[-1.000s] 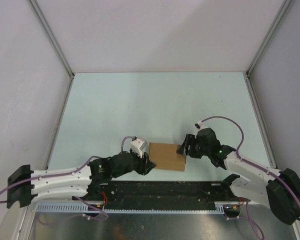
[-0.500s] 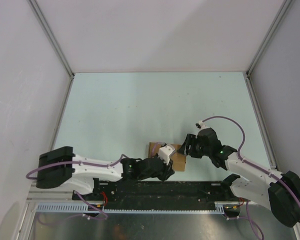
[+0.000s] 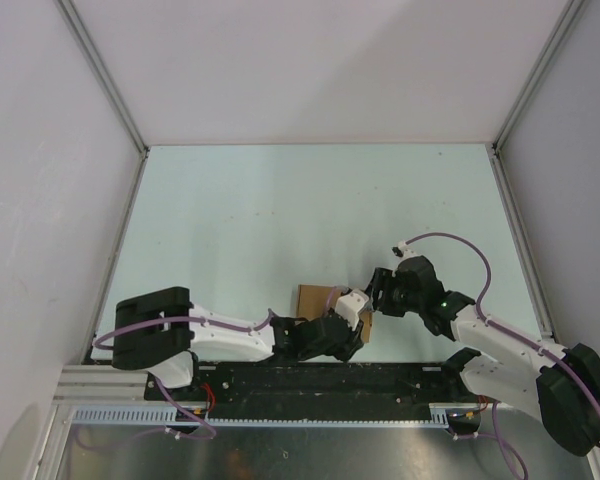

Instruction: Fold the paper box

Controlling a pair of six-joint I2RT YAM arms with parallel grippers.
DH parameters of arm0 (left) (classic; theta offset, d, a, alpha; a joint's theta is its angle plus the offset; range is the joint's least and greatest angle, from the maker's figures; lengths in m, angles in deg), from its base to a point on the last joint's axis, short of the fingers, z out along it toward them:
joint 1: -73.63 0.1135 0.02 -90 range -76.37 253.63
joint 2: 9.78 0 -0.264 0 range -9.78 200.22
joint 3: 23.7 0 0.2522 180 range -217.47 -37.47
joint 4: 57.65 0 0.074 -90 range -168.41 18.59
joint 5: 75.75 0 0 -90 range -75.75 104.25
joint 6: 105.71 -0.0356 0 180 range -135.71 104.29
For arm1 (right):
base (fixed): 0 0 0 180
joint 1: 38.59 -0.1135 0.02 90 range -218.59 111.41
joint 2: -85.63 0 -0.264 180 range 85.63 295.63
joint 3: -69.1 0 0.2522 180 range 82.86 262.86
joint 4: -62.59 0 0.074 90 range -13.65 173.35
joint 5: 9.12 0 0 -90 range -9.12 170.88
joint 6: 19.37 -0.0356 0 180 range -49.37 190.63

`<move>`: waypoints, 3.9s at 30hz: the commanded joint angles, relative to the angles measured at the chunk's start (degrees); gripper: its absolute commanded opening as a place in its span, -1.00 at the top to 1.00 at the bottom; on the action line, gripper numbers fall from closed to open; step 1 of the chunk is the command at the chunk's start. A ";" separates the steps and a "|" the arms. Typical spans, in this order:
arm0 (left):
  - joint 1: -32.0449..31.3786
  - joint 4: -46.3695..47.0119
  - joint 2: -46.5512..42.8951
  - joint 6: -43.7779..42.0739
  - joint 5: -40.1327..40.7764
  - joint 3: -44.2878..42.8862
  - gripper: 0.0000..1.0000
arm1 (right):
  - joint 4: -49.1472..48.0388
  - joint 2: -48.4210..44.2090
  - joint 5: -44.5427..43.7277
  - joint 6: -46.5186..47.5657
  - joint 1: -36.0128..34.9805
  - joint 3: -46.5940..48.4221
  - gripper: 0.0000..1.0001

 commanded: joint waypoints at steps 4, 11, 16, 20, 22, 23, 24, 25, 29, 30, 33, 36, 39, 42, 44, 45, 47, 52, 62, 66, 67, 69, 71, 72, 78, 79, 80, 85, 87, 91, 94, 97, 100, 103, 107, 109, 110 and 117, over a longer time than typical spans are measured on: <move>-0.35 2.77 3.82 2.69 2.81 -3.58 0.40 | -0.59 -0.85 0.70 -0.05 0.42 -0.38 -0.23; -0.35 2.77 6.11 3.57 5.18 -4.55 0.40 | -0.50 -0.85 1.05 0.04 0.60 -0.55 -0.23; -0.35 2.77 6.64 5.15 8.08 -4.38 0.38 | -0.59 -0.85 1.05 -0.05 0.51 -0.73 -0.23; -0.35 2.68 7.08 6.30 9.75 -4.29 0.37 | -0.59 -0.85 1.14 -0.14 0.69 -0.91 -0.23; -0.35 2.59 7.52 6.82 10.54 -4.38 0.36 | -0.59 -0.94 1.14 -0.05 0.69 -1.08 -0.23; -0.26 2.24 7.61 7.26 10.90 -4.38 0.37 | -0.59 -0.94 1.14 -0.14 0.69 -1.08 -0.23; -0.26 2.07 7.69 7.44 10.90 -4.46 0.36 | -0.59 -0.94 1.14 -0.22 0.69 -1.26 -0.23; -0.26 1.63 7.87 7.62 11.25 -4.46 0.36 | -0.77 -1.03 1.14 -0.14 0.69 -1.26 -0.23; -0.26 1.01 7.00 6.66 9.76 -4.81 0.37 | -0.59 -1.20 1.23 -0.22 0.78 -1.35 -0.23; -0.26 0.92 6.38 6.30 9.23 -4.82 0.36 | -0.68 -1.29 1.23 -0.14 0.86 -1.35 -0.23; -0.44 0.92 1.64 3.50 6.60 -4.12 0.32 | -0.51 -2.52 1.23 -0.05 1.30 -1.35 -0.23; -0.79 0.75 -5.21 -0.11 3.26 -3.07 0.25 | 0.72 -5.58 1.41 -0.05 2.27 -1.00 -0.24; -0.79 0.13 -12.85 -2.83 0.89 -1.22 0.17 | 2.82 -9.28 1.67 0.13 4.11 -0.29 -0.29; -0.35 -5.56 -18.66 -4.69 4.98 -2.17 0.11 | 6.33 -14.02 1.85 0.13 6.13 1.28 -0.32; 4.10 -12.42 -20.86 -3.64 6.07 -2.97 0.12 | 10.10 -16.84 1.15 -0.39 7.01 2.25 -0.31; 6.83 -13.39 -21.48 -3.11 3.37 -2.45 0.12 | 11.52 -17.63 0.45 -0.66 7.10 3.30 -0.29; 15.76 -13.58 -22.27 -2.41 -1.03 -1.04 0.13 | 15.47 -19.65 -1.66 -1.19 7.11 4.01 -0.24; 26.01 -16.46 -17.02 -7.14 -3.43 -4.72 0.09 | 23.83 -22.03 -4.74 -3.03 6.75 5.77 0.03; 32.08 -18.41 2.06 -14.09 -7.64 -19.04 0.10 | 34.65 -25.81 -13.79 -11.38 -4.40 5.60 1.00; 32.35 -19.81 6.63 -15.15 -8.70 -22.12 0.11 | 33.52 -24.51 -16.96 -16.12 -8.97 4.90 1.00; 32.43 -20.25 7.51 -15.32 -9.14 -22.74 0.12 | 32.20 -23.45 -17.14 -16.83 -10.37 4.72 1.00; 32.52 -20.70 9.71 -15.41 -10.80 -23.89 0.14 | 30.97 -21.34 -18.19 -18.33 -11.79 4.72 1.00; 32.43 -20.61 10.76 -15.15 -12.21 -24.50 0.16 | 28.77 -17.74 -18.89 -19.03 -13.46 4.72 1.00; 32.43 -20.61 11.55 -15.15 -13.87 -24.59 0.17 | 28.07 -16.33 -19.25 -19.38 -13.72 4.72 1.00; 31.38 -20.52 11.48 -14.62 -14.24 -22.13 0.19 | 22.62 -8.42 -18.55 -19.38 -14.17 4.46 1.00; 31.12 -20.61 11.39 -14.27 -15.80 -21.69 0.20 | 21.13 -7.54 -18.37 -19.38 -14.08 4.28 1.00; 30.94 -20.52 11.39 -14.18 -15.82 -21.08 0.20 | 20.60 -6.05 -18.11 -19.47 -14.08 4.19 1.00; 28.48 -20.43 12.61 -13.57 -16.87 -20.64 0.22 | 16.82 -2.70 -16.88 -19.56 -13.90 3.31 1.00; 27.52 -20.43 12.88 -13.30 -16.79 -20.37 0.23 | 16.64 -1.74 -16.79 -19.39 -13.38 3.40 1.00; 26.81 -20.52 12.70 -12.34 -17.14 -18.53 0.24 | 16.99 -1.12 -16.44 -18.77 -11.97 3.22 1.00; 26.55 -20.44 11.92 -11.28 -17.14 -16.69 0.25 | 16.72 -0.94 -15.65 -18.07 -10.92 2.96 1.00; 26.11 -20.35 10.69 -10.58 -16.79 -14.93 0.26 | 16.55 -0.68 -15.38 -17.28 -10.04 3.05 1.00; 25.76 -20.26 9.37 -9.53 -16.61 -13.35 0.26 | 16.55 0.28 -15.21 -16.49 -9.51 2.96 1.00; 25.32 -20.00 7.96 -8.64 -16.17 -12.12 0.27 | 16.28 1.34 -14.94 -16.05 -9.24 2.96 1.00; 24.96 -19.91 6.82 -7.94 -15.73 -11.06 0.26 | 16.19 2.14 -15.12 -15.52 -9.24 3.05 1.00; 24.88 -19.91 6.38 -7.76 -15.64 -10.53 0.27 | 16.55 1.87 -15.38 -15.43 -9.25 3.05 1.00; 24.88 -19.91 6.29 -7.68 -15.64 -10.35 0.27 | 16.63 1.61 -15.56 -15.43 -9.24 3.05 1.00; 24.35 -19.64 6.20 -7.41 -15.99 -10.26 0.27 | 15.14 2.13 -14.94 -14.81 -9.24 3.22 1.00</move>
